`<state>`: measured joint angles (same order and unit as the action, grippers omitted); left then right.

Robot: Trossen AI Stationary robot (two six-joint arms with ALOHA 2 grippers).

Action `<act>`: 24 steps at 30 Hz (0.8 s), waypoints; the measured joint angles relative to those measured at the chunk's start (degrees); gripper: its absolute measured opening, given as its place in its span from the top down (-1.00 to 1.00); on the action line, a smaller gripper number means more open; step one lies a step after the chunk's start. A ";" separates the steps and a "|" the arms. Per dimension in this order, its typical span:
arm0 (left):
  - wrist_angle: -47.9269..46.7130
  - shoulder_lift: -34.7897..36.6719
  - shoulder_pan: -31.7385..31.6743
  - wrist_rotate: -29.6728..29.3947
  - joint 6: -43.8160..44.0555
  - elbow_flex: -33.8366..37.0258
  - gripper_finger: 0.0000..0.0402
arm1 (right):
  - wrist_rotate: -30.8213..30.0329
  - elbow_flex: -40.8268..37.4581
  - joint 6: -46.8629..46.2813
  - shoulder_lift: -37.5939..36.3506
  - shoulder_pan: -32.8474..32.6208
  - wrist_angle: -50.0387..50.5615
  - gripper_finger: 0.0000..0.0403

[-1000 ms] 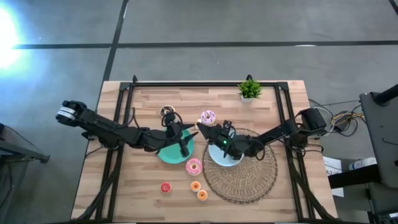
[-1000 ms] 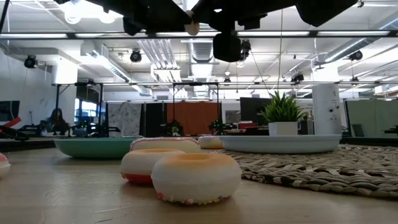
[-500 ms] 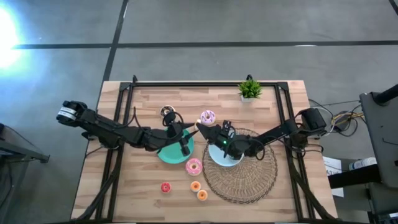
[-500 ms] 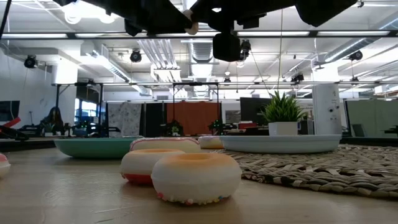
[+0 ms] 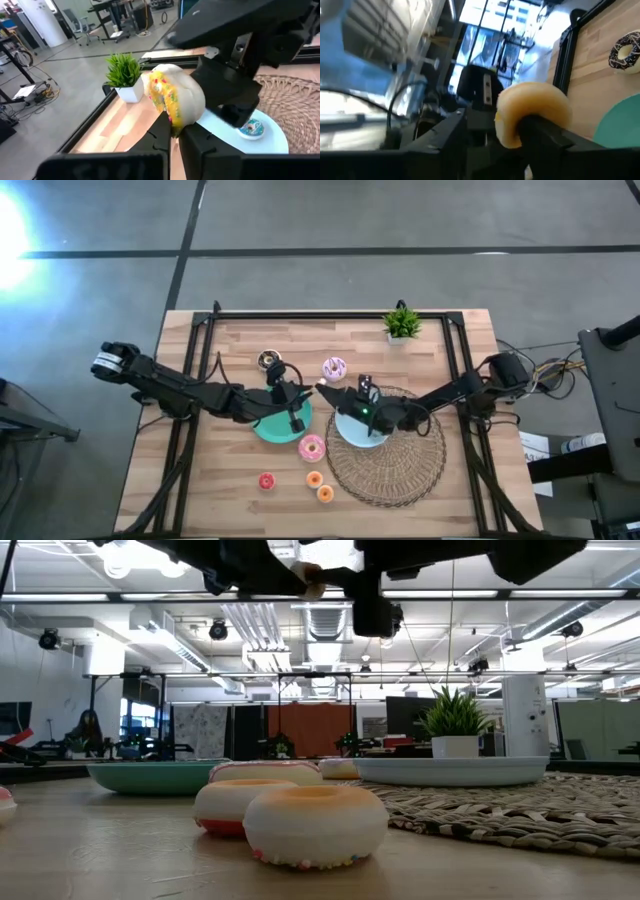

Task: Pick & Place donuts
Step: Put the small yellow donut on the blue plate

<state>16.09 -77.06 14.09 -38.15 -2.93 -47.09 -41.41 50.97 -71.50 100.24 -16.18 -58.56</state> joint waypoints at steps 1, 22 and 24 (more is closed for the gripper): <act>-0.12 0.00 0.00 -0.47 0.02 0.11 0.99 | 0.46 -0.96 0.40 -0.79 -0.37 0.17 0.06; -7.99 -14.05 -0.15 9.90 -10.15 -4.26 1.00 | -9.72 8.01 -3.36 -36.11 -9.23 88.64 -0.05; -7.18 -17.97 -0.16 11.69 -12.84 -7.00 1.00 | -10.95 9.61 -3.15 -36.72 -9.17 91.58 -0.05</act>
<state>8.91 -95.03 13.93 -26.46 -15.77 -54.09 -52.35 60.57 -74.65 63.52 -25.34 33.03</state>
